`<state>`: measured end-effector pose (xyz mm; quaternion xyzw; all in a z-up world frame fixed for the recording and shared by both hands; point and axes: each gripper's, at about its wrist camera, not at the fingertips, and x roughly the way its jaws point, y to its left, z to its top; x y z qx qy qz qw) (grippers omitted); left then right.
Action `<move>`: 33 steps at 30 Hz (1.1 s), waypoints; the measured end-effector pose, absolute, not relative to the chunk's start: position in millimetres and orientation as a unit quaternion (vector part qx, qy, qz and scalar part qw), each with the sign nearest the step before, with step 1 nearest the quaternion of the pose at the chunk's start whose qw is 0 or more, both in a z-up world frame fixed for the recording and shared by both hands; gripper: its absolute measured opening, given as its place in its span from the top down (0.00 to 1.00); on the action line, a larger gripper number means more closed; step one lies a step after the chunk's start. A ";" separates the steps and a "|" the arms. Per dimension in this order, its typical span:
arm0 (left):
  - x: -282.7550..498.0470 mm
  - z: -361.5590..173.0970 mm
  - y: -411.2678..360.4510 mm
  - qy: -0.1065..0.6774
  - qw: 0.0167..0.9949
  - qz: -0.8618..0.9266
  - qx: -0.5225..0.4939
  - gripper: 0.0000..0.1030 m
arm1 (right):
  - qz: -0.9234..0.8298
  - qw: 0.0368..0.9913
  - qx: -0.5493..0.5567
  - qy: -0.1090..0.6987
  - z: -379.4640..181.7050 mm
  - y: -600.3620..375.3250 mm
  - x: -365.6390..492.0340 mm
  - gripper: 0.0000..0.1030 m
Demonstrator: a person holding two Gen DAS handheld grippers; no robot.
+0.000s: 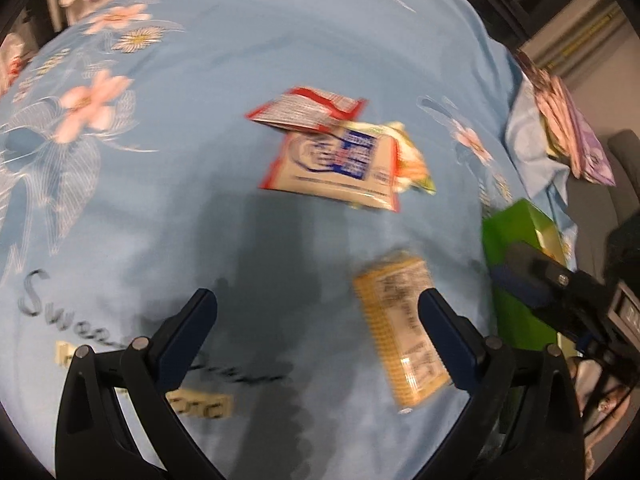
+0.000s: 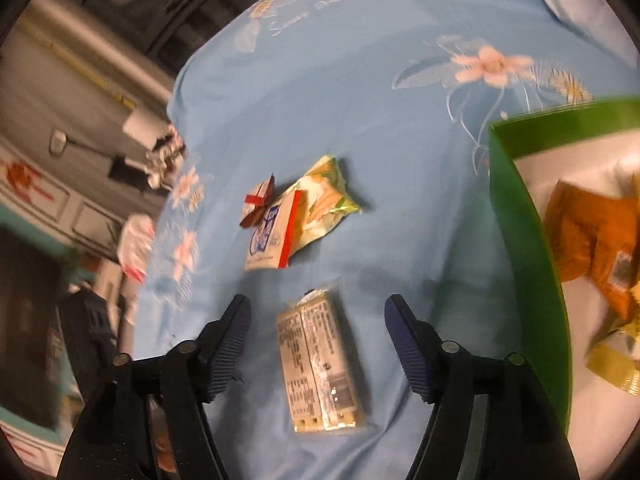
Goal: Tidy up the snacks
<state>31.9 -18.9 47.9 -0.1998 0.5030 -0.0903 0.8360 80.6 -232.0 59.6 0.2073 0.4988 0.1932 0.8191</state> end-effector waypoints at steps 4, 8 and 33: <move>40.5 41.0 -37.6 0.512 0.825 -0.122 -0.207 0.11 | 0.192 0.801 0.232 0.518 43.5 -233.5 89.1 0.38; 42.2 38.7 -50.8 0.510 0.833 -0.120 -0.178 0.19 | 0.206 0.780 0.248 0.536 29.0 -222.9 95.4 0.44; 31.7 87.9 -84.7 0.452 0.868 -0.154 -0.134 0.60 | 0.236 0.805 0.242 0.488 68.6 -229.4 71.2 0.62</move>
